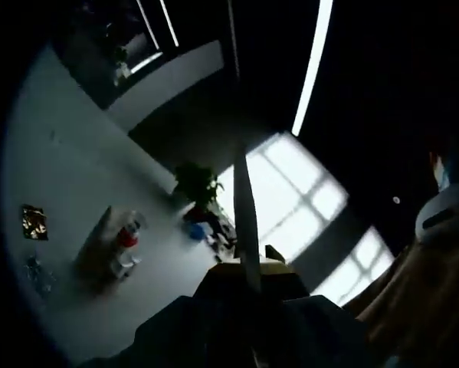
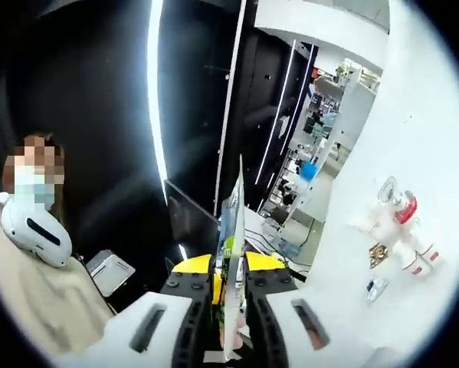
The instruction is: Arrange the skincare products in the storage area until every visible bottle or jar stands upright without overlapping.
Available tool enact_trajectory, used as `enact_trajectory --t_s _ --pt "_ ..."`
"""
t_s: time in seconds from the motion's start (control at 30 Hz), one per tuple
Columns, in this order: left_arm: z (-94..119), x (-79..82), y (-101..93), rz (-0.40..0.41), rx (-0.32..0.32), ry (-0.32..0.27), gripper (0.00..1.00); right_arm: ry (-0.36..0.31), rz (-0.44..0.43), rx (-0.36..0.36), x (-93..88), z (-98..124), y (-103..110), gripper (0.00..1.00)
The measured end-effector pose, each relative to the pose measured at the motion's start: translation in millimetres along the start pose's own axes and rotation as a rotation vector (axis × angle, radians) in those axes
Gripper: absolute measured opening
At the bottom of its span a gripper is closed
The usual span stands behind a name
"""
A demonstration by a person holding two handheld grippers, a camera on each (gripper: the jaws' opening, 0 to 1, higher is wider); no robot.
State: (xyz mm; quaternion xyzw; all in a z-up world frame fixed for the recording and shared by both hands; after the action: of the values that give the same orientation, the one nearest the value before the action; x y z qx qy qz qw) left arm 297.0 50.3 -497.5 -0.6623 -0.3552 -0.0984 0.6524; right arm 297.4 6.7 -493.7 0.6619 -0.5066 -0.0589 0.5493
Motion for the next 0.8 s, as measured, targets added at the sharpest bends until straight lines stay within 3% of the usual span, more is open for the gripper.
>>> enact_trajectory --t_s 0.07,0.17,0.57,0.8 --pt "0 -0.5 0.6 0.005 0.005 -0.002 0.0 -0.016 -0.008 -0.02 0.0 0 -4 0.18" --pt "-1 -1.2 1.2 0.012 0.009 -0.008 0.0 0.014 0.009 -0.054 -8.8 -3 -9 0.15" --pt "2 -3.1 5.7 0.065 0.021 -0.024 0.0 0.0 -0.083 -0.047 -11.6 -2 -9 0.02" --pt "8 -12.9 10.5 0.032 0.05 0.028 0.03 0.026 -0.096 -0.068 -14.1 1 -11 0.01"
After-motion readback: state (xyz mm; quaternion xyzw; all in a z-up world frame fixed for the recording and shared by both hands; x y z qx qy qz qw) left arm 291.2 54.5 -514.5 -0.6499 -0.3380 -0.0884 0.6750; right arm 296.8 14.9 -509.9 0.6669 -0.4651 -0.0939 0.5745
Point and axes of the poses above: the point that each gripper's makers call its tool centre point, and the gripper's own axes: z roughly backward along the fingers, y roughly to its left, x roughly out of its top, the point moved 1 cm from there along z, roughly backward along the fingers, and after that the axes turned 2 degrees about x, right-handed, at the moved point
